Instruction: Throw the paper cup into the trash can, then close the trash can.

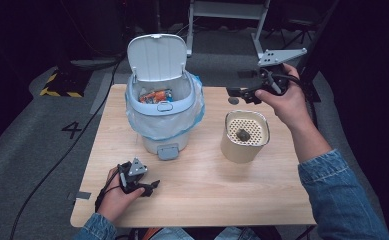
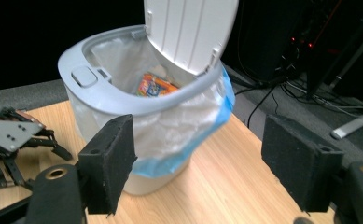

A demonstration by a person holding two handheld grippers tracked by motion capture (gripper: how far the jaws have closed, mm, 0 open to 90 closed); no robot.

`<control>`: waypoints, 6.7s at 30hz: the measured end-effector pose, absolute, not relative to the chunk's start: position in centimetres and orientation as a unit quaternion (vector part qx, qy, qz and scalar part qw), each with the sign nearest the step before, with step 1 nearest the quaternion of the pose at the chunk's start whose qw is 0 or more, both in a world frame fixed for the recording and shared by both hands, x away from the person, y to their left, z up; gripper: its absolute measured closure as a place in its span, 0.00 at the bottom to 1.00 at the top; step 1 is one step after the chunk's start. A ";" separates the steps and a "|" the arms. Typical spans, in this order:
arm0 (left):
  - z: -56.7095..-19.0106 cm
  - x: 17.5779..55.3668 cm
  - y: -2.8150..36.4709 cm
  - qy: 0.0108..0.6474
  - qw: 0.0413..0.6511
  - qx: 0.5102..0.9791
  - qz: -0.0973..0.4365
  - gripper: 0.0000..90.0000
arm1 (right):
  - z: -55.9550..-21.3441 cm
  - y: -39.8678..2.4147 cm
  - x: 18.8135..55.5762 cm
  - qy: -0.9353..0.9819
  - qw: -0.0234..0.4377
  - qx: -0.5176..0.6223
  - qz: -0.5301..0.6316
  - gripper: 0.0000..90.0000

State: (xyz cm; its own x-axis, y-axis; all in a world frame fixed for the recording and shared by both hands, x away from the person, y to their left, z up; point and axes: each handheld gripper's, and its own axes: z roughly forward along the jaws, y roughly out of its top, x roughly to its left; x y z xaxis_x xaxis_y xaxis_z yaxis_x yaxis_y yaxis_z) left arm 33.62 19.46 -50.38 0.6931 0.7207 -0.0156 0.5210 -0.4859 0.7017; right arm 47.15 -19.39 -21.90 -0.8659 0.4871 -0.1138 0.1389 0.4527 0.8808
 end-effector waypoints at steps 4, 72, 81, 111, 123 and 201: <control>-50.4 33.3 19.9 0.366 0.353 0.850 0.139 0.27 | -22.2 -20.9 46.9 0.833 0.175 0.196 0.486 0.30; -46.3 33.7 22.8 0.417 0.433 0.790 0.121 0.42 | -48.0 -36.5 39.2 0.841 0.148 0.373 0.363 0.27; -44.5 33.5 23.5 0.422 0.470 0.764 0.136 0.43 | -49.9 -36.4 38.7 0.833 0.168 0.381 0.363 0.25; -33.8 34.6 24.9 0.382 0.528 0.733 0.192 0.47 | -50.4 -36.1 38.6 0.830 0.173 0.385 0.364 0.17; -30.8 36.5 24.8 0.383 0.548 0.714 0.208 0.47 | -50.4 -36.1 38.6 0.830 0.173 0.386 0.364 0.17; -26.0 51.0 25.7 0.411 0.568 0.662 0.264 0.46 | -50.4 -36.1 38.6 0.830 0.171 0.386 0.365 0.18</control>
State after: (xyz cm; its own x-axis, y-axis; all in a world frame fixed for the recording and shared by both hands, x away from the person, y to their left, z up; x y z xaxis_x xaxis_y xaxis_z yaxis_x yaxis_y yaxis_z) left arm 51.02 25.75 -26.03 0.5235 0.8440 -0.1170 0.2440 -0.0170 0.9696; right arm 38.61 -36.13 -50.42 -0.6438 0.7652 -0.0033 0.5149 0.4364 0.7379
